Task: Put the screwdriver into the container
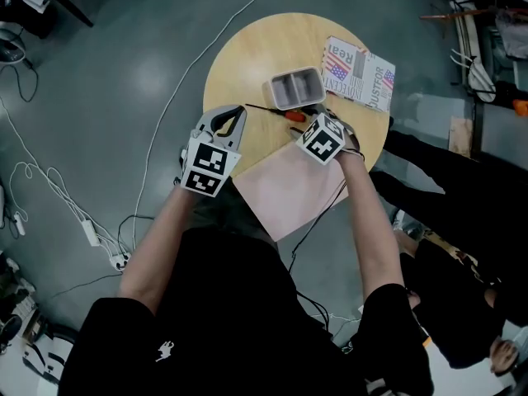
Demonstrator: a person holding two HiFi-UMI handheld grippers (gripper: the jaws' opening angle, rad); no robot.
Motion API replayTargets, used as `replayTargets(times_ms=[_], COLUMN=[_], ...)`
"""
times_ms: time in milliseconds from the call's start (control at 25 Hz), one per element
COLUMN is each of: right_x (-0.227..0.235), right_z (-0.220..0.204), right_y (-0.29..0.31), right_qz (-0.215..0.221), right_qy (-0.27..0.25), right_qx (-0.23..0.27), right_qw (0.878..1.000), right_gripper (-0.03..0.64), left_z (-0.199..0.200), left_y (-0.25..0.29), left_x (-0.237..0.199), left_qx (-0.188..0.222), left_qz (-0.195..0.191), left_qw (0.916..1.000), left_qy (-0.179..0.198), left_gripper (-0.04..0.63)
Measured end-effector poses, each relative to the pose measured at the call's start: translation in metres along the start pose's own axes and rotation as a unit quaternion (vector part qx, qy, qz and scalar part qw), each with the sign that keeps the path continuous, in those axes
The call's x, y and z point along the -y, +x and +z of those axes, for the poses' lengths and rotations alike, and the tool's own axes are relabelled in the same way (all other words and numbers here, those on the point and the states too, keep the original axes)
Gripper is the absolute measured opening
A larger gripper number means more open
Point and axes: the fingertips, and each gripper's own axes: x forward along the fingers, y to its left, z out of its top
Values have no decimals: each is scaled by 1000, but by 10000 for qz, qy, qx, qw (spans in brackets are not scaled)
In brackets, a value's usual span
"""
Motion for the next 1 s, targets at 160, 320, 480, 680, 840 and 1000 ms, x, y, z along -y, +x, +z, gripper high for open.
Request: replayTargets(times_ms=[160,320,480,680,840,1000], right_x=[2,3,5,5,3,0], right_z=[-2,-5,-6,-6,-6,-3], right_y=[1,1,2,5,6,0], right_qz=[-83,-157,-191,-249,-233,-245], right_qy=[76,84,39,-91,-297,-563], right_qx=[-68,-121,-159,-217,-287,-320], right_qw=[9999,9998,9997,9994,9989,9976], right_gripper=[195,150,137,110,103,100], left_z=[-1,-1,-2,-7,-9,-9], left_y=[-1,-4,-6,-10,-12,-14], left_x=[-2,-4,-6,-9,-10,-10], left_qx=[12,31,23,-19,-11,13], left_qz=[6,26,41,60,79,82], left_qw=[10000,10000,9999,9999,9998,9998], left_qy=[-20,-86,-93,-119,-181,-172], left_gripper=[5,5,5,5,5,5])
